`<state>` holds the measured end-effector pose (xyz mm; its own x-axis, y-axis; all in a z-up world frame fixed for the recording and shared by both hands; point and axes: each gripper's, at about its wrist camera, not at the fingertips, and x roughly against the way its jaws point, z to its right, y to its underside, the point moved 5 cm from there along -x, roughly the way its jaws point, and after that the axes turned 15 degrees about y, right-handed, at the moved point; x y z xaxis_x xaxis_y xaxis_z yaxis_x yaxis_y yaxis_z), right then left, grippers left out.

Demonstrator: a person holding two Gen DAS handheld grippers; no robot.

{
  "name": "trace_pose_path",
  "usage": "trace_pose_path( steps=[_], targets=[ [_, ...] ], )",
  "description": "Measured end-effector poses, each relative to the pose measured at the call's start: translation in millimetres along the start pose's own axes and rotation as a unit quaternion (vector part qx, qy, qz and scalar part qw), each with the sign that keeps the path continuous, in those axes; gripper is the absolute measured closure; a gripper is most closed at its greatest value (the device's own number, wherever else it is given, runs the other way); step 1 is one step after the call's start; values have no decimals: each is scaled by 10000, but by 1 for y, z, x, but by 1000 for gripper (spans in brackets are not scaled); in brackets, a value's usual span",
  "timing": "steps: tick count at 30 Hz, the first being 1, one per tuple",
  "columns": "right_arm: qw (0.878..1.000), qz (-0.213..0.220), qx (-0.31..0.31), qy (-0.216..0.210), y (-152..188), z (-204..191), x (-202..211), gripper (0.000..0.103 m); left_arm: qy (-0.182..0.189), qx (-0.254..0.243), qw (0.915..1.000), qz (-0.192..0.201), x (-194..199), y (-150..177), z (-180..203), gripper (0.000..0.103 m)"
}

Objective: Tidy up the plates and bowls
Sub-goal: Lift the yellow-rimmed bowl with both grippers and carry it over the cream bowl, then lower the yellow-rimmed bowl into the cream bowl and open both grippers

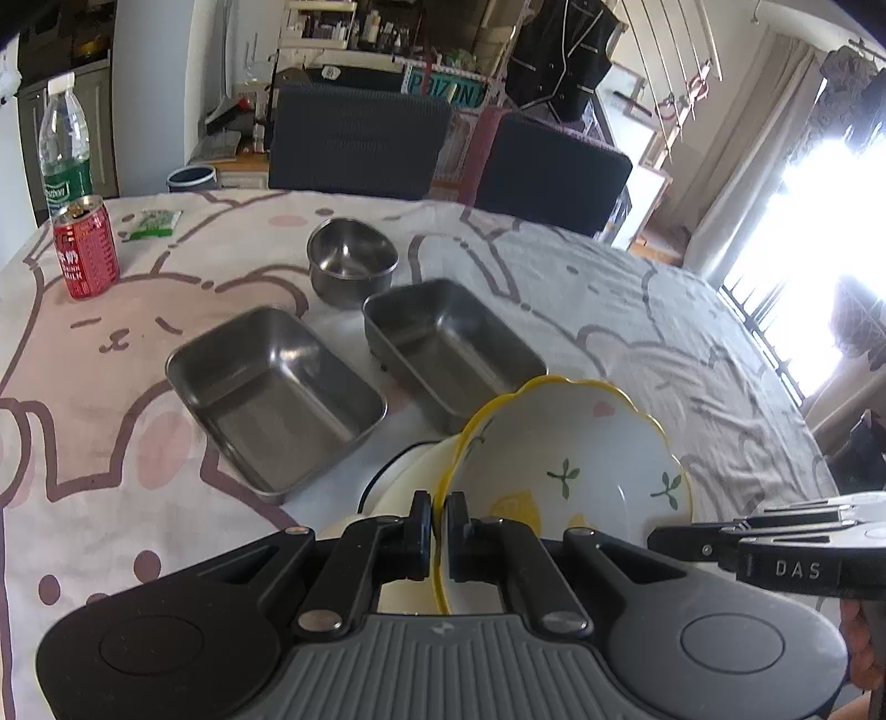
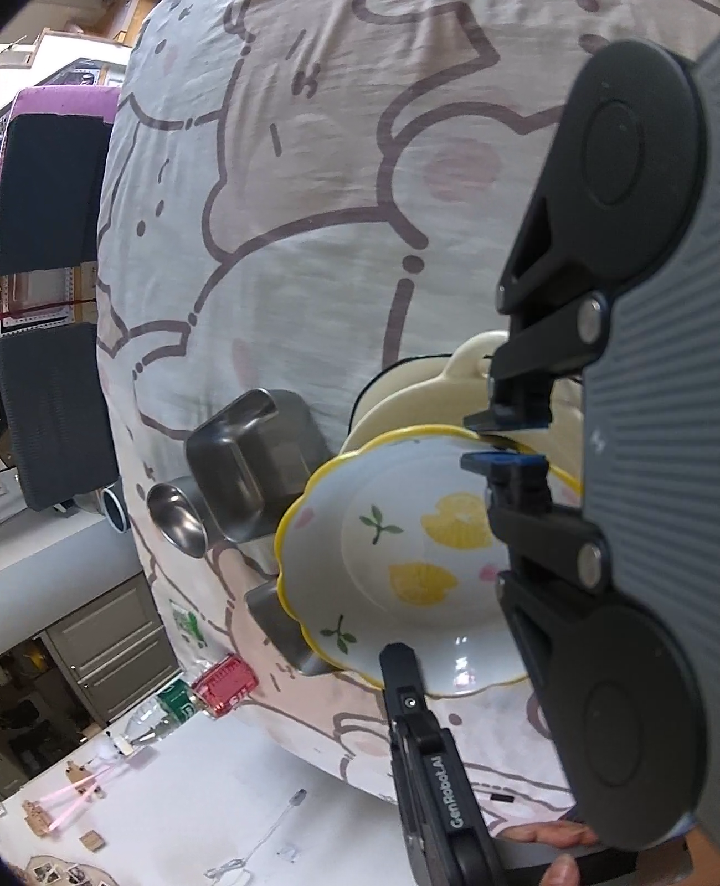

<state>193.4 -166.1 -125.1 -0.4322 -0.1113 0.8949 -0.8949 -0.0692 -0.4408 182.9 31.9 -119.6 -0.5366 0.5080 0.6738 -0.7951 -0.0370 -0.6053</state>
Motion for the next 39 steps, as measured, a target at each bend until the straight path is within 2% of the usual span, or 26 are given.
trace_pose_path(
  steps=[9, 19, 20, 21, 22, 23, 26, 28, 34, 37, 39],
  targets=[
    [9996, -162, 196, 84, 3, -2, -12, 93, -60, 54, 9994, -325, -14, 12, -11, 97],
    [9993, -147, 322, 124, 4, -5, -14, 93, -79, 45, 9988, -475, -21, 18, -15, 96],
    [9992, -93, 360, 116, 3, -6, -13, 99, 29, 86, 9988, -485, -21, 18, -14, 96],
    [9992, -10, 365, -151, 2, -8, -10, 103, 107, 112, 9986, -497, -22, 19, -13, 96],
    [9977, -56, 260, -627, 0, -13, -5, 103, 130, 74, 9986, -513, -23, 19, -11, 96],
    [9970, -99, 245, -730, -1, -19, -2, 103, 105, 16, 9985, -537, -24, 20, -9, 96],
    [9956, 105, 653, -671, 2, -35, 8, 103, 89, 66, 9983, -577, -25, 20, -12, 96],
    [9955, 66, 565, -753, -1, -36, 9, 103, 100, 133, 9984, -545, -24, 20, -17, 97],
    [9988, -51, 292, -378, -8, -15, -3, 102, 191, 102, 9987, -467, -19, 17, -17, 97],
    [9997, -90, 177, -155, -9, -5, -6, 96, 198, 68, 9986, -481, -19, 17, -17, 97],
    [9999, -117, 98, -45, -9, 2, -7, 95, 180, 10, 9986, -501, -19, 17, -16, 97]
  ],
)
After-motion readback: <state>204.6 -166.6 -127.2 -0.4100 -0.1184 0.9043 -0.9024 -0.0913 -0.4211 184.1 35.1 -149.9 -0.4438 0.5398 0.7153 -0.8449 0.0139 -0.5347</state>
